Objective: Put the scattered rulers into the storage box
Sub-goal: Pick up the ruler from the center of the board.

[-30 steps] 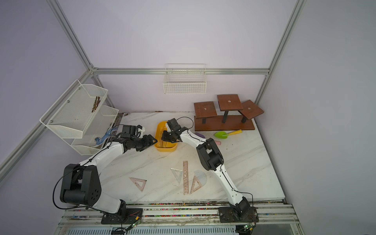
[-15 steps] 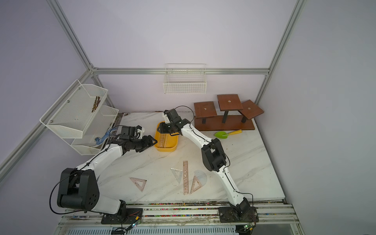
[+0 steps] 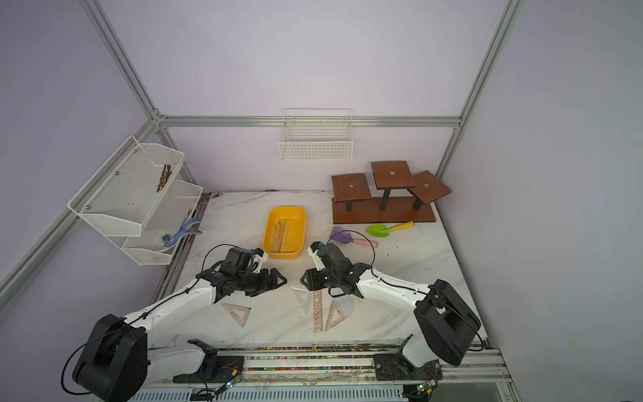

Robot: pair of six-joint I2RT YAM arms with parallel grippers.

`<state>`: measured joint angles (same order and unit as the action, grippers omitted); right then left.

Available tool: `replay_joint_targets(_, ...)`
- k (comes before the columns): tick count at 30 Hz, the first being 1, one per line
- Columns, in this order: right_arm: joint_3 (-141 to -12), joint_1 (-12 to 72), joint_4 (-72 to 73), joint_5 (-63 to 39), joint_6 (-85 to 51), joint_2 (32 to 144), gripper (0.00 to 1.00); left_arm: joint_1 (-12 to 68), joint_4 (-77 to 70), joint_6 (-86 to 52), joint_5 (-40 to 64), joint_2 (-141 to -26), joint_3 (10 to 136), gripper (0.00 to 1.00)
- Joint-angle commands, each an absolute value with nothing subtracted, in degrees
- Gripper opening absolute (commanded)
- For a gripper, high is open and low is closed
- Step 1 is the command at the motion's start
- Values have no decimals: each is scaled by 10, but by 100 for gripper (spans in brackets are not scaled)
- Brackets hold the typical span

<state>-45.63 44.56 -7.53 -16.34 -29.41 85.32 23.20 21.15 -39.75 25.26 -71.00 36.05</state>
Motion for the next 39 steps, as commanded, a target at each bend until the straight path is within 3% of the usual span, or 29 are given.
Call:
replay_joint_targets(1,-413,459,10,-163,-332,845,45,250,165,-429,255,-700,357,84)
replay_joint_targets(18,-390,480,35,-184,-351,925,43,258,147,-432,268,-735,346,85)
replay_joint_targets(34,-474,481,26,-206,-331,1017,41,233,152,-422,266,-728,328,85)
replay_joint_targets(37,-478,477,31,-217,-332,1007,38,229,153,-423,269,-718,320,84)
replay_joint_targets(39,-468,467,43,-224,-337,989,31,229,157,-422,270,-712,317,81)
